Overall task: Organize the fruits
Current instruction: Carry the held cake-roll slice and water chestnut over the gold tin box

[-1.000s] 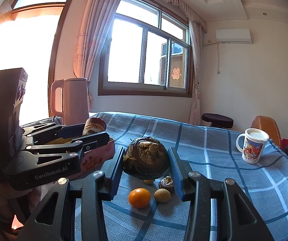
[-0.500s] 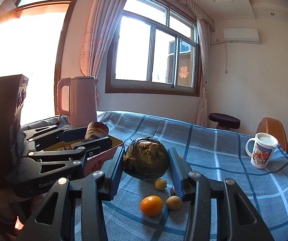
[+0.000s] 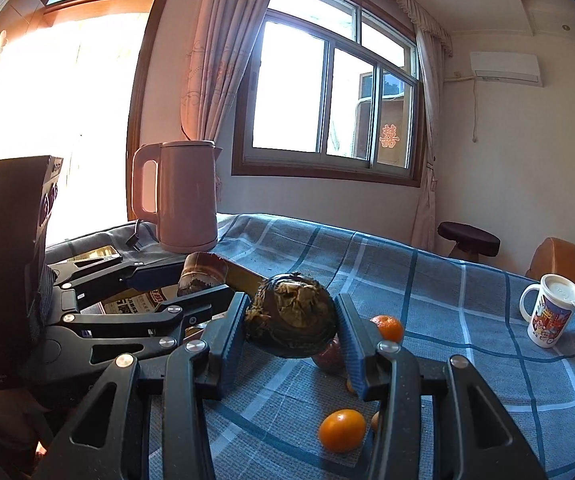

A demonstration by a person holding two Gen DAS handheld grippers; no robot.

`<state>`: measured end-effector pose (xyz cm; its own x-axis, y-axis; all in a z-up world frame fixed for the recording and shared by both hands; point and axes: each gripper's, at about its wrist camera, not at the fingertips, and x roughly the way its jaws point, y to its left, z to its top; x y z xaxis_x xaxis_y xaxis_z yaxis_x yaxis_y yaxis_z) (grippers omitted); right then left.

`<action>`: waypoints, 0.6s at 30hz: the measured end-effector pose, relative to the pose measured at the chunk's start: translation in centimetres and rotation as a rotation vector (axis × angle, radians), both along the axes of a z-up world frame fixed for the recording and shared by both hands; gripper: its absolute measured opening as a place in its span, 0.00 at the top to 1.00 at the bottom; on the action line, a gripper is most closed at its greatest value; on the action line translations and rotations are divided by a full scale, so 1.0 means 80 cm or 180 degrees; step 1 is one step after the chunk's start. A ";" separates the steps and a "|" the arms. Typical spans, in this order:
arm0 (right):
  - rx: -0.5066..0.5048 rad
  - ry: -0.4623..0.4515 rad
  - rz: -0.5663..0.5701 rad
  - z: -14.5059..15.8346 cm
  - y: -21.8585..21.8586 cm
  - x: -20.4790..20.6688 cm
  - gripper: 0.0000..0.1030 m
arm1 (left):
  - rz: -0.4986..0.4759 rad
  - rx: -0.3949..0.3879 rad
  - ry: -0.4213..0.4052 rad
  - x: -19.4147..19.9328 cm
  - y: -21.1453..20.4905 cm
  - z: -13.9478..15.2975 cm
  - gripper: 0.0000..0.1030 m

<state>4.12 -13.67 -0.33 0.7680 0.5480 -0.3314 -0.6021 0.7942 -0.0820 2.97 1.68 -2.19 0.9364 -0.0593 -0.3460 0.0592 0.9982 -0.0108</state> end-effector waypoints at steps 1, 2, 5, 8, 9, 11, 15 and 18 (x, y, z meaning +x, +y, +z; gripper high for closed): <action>-0.0010 -0.0004 0.0012 0.000 0.003 0.001 0.56 | 0.0011 -0.0006 0.0000 0.000 0.003 0.000 0.56; -0.0016 -0.0002 0.0024 0.001 0.006 0.001 0.56 | 0.0029 -0.0001 0.0003 -0.001 0.005 0.001 0.56; -0.0034 0.0001 0.0063 0.002 0.014 0.002 0.56 | 0.0071 -0.0004 0.0019 -0.002 0.012 0.001 0.56; -0.0057 -0.0007 0.0109 0.004 0.023 0.002 0.56 | 0.0105 0.0001 0.0043 -0.002 0.019 0.000 0.56; -0.0066 -0.0008 0.0126 0.005 0.026 0.002 0.56 | 0.0117 -0.0004 0.0051 -0.001 0.021 -0.001 0.56; -0.0088 -0.0012 0.0153 0.006 0.033 0.003 0.56 | 0.0137 0.0000 0.0072 -0.001 0.026 -0.002 0.56; -0.0106 0.0008 0.0201 0.006 0.042 0.005 0.56 | 0.0187 -0.0005 0.0106 0.000 0.035 -0.005 0.56; -0.0109 0.0032 0.0238 0.006 0.049 0.008 0.56 | 0.0228 -0.0015 0.0125 0.001 0.044 -0.006 0.56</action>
<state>4.77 -9.72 0.14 0.7220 0.5918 -0.3583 -0.6604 0.7439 -0.1021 3.05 5.20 -2.65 0.9239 0.0057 -0.3825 -0.0130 0.9998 -0.0165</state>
